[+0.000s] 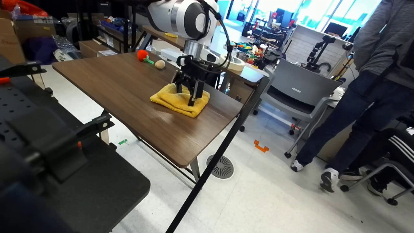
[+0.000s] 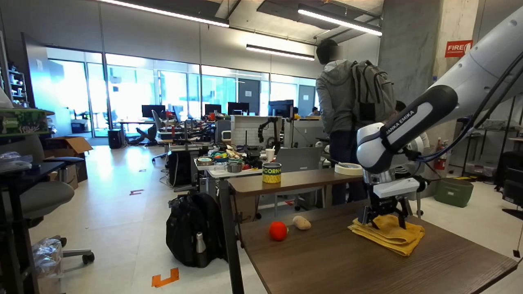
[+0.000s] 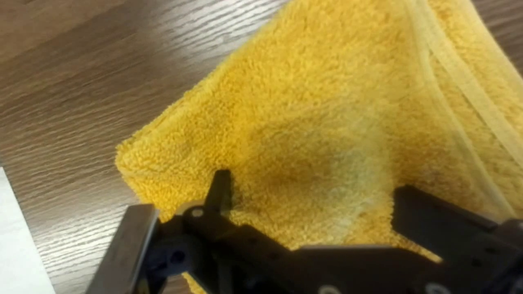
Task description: Use the towel to clean the table and move the plush toys to the right
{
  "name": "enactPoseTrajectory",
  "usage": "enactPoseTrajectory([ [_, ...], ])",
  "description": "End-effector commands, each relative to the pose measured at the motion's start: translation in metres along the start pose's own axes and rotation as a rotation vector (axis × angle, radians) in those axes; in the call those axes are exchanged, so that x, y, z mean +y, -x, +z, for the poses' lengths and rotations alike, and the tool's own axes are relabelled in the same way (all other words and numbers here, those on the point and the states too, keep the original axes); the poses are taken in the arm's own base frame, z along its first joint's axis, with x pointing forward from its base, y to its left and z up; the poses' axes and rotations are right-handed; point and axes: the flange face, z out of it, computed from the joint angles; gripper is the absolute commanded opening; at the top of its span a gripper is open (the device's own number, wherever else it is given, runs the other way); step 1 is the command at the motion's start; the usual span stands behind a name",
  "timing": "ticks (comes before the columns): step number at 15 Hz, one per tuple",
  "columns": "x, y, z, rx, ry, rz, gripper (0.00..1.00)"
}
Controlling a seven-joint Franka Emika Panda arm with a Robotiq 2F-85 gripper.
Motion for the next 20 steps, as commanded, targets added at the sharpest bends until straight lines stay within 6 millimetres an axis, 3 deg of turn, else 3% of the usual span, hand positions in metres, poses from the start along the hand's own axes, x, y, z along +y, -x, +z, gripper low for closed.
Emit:
enactPoseTrajectory([
  [1, 0.017, 0.028, 0.002, 0.026, 0.03, -0.2, 1.0],
  [2, 0.019, 0.033, 0.001, 0.042, 0.023, -0.253, 1.0],
  [3, 0.01, 0.012, 0.004, 0.028, 0.02, -0.156, 1.0],
  [8, 0.017, 0.026, 0.005, 0.03, 0.022, -0.228, 1.0],
  [9, 0.018, 0.021, 0.016, 0.022, 0.0, -0.203, 1.0],
  [11, 0.005, 0.016, 0.025, 0.008, -0.112, -0.234, 1.0],
  [13, -0.019, 0.011, 0.027, 0.071, -0.159, -0.161, 1.0],
  [17, -0.059, 0.0, 0.016, 0.154, -0.214, -0.106, 1.0],
  [20, -0.057, -0.019, 0.014, 0.22, -0.113, -0.003, 1.0],
])
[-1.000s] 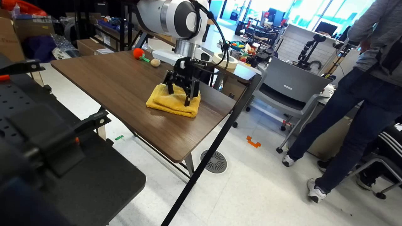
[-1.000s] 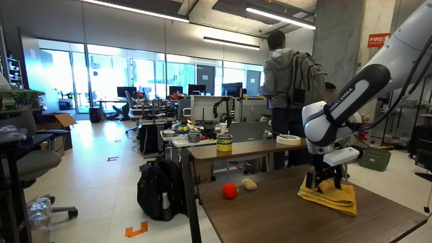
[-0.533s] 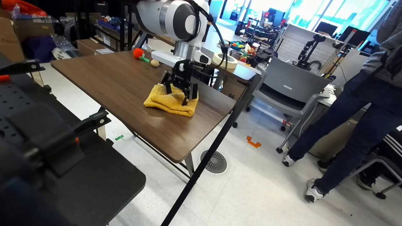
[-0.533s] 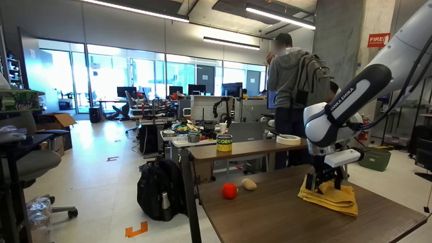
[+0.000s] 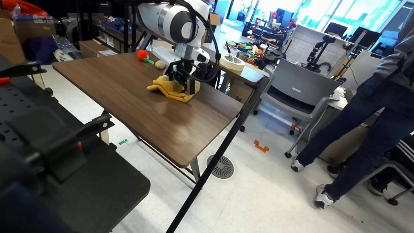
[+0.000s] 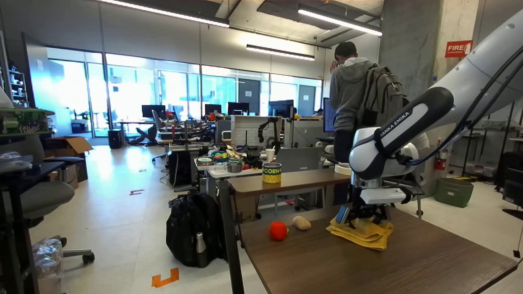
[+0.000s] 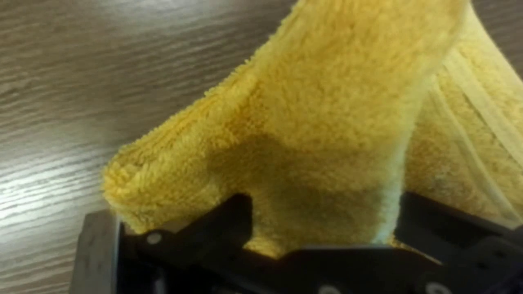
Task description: Use the towel to clean the table and move the plush toys to the right
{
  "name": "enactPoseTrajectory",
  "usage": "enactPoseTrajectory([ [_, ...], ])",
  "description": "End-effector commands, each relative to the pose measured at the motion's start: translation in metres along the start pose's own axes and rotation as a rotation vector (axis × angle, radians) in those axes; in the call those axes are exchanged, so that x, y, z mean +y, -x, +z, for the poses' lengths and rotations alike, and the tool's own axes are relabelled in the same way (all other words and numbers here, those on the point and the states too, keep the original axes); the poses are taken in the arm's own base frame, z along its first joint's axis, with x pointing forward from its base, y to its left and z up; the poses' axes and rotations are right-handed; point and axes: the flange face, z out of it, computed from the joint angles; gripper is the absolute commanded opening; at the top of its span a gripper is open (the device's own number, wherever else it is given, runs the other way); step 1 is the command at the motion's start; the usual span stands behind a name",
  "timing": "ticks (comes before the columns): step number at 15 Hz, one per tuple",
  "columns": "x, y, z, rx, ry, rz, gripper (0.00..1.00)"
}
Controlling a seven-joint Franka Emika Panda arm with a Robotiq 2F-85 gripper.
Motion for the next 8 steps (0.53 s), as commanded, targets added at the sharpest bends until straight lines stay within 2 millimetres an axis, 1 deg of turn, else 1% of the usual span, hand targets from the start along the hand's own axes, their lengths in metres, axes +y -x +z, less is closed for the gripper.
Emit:
enactPoseTrajectory([
  [1, 0.012, -0.026, 0.017, 0.096, 0.102, 0.122, 1.0],
  [2, 0.025, -0.031, 0.016, 0.108, 0.122, 0.171, 1.0],
  [3, 0.042, -0.036, 0.017, 0.118, 0.139, 0.224, 1.0],
  [5, 0.069, -0.04, 0.022, 0.123, 0.154, 0.33, 1.0],
  [6, 0.078, -0.041, 0.023, 0.121, 0.162, 0.364, 1.0],
  [7, 0.081, -0.04, 0.028, 0.112, 0.155, 0.374, 1.0],
  [8, 0.092, -0.04, 0.029, 0.1, 0.141, 0.368, 1.0],
])
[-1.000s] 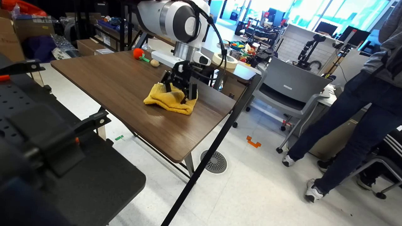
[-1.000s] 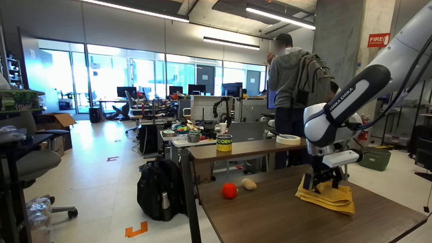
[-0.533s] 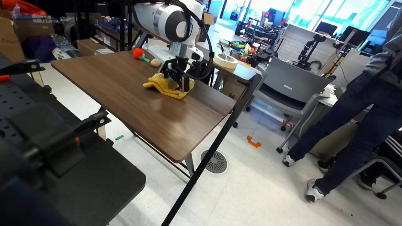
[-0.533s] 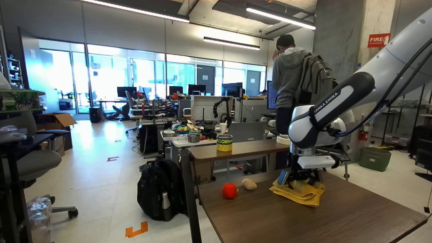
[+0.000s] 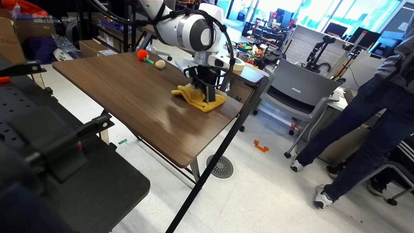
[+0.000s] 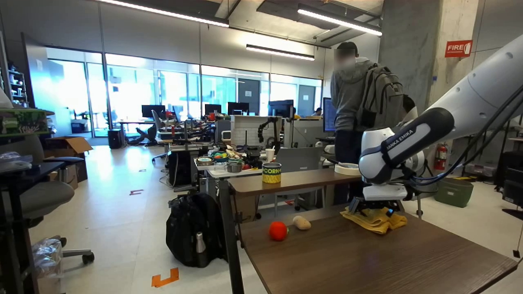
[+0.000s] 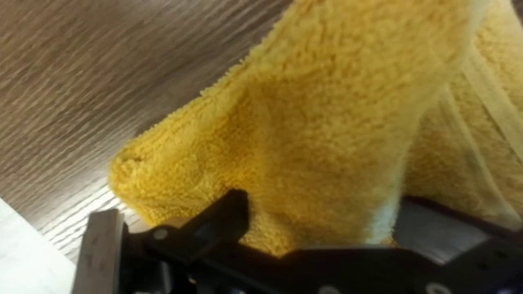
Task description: Use the towel to clean the table and move the plush toys to the right
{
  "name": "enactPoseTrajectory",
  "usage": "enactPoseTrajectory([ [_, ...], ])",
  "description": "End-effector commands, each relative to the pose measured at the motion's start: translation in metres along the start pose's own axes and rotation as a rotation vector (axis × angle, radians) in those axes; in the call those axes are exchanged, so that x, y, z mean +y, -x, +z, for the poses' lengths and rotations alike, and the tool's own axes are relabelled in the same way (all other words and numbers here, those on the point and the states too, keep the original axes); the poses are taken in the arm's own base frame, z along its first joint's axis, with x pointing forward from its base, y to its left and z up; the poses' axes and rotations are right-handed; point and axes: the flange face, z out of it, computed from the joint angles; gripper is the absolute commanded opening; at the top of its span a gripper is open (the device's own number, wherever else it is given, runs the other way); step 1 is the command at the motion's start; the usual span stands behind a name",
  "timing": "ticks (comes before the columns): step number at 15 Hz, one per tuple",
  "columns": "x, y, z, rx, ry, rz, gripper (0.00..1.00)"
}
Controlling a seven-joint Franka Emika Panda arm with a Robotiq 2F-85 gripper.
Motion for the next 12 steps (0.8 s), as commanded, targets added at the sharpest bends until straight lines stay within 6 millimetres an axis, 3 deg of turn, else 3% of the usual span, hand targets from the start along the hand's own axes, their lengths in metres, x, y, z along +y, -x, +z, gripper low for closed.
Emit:
enactPoseTrajectory([
  [1, 0.011, 0.006, 0.034, -0.052, -0.019, -0.014, 1.0],
  [5, -0.03, 0.05, 0.029, -0.074, -0.069, -0.246, 1.0],
  [8, -0.051, 0.078, 0.015, -0.095, -0.078, -0.384, 1.0],
  [12, -0.073, 0.131, 0.001, -0.159, -0.039, -0.554, 1.0],
])
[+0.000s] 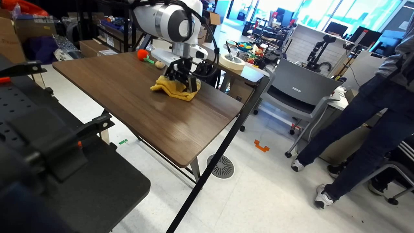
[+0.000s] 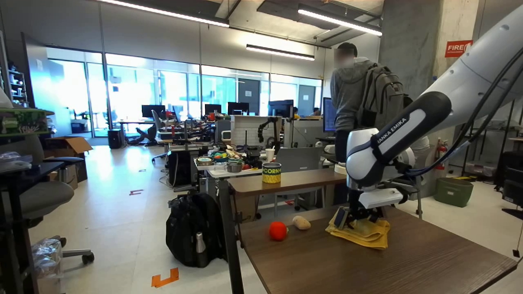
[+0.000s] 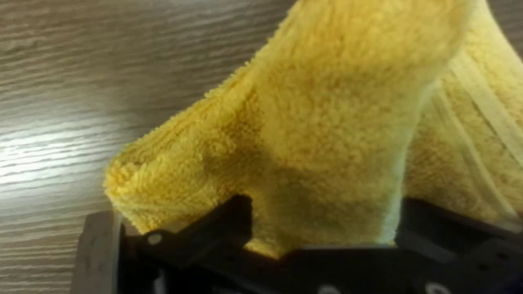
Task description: Use the towel to clean the table and move the plush toys to the right
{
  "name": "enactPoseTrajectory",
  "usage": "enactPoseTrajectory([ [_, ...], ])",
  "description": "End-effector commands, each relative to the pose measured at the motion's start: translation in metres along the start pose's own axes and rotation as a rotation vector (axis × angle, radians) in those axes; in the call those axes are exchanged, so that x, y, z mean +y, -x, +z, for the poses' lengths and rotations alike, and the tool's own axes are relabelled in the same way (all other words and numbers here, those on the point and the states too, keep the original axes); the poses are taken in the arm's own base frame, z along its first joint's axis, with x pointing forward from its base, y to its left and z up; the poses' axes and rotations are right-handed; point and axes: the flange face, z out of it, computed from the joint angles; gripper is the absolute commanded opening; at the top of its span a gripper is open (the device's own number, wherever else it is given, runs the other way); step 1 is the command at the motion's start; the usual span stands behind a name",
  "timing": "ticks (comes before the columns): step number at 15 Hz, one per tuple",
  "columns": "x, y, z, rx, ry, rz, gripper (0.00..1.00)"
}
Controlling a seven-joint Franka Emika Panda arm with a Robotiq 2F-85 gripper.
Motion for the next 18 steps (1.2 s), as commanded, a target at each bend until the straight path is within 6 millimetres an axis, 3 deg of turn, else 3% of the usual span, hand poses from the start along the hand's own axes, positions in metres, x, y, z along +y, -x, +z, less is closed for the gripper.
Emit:
enactPoseTrajectory([
  [1, -0.034, 0.063, 0.026, -0.122, 0.048, -0.142, 1.0],
  [4, -0.019, 0.085, 0.052, -0.204, 0.126, -0.109, 1.0],
  [7, 0.016, 0.073, 0.06, -0.26, 0.136, -0.019, 1.0],
  [10, 0.054, 0.073, 0.062, -0.35, 0.126, 0.069, 1.0],
  [14, 0.119, 0.076, 0.069, -0.466, 0.093, 0.213, 1.0],
  [16, 0.149, 0.082, 0.077, -0.528, 0.062, 0.293, 1.0],
  [18, 0.168, 0.091, 0.09, -0.607, 0.027, 0.328, 1.0],
])
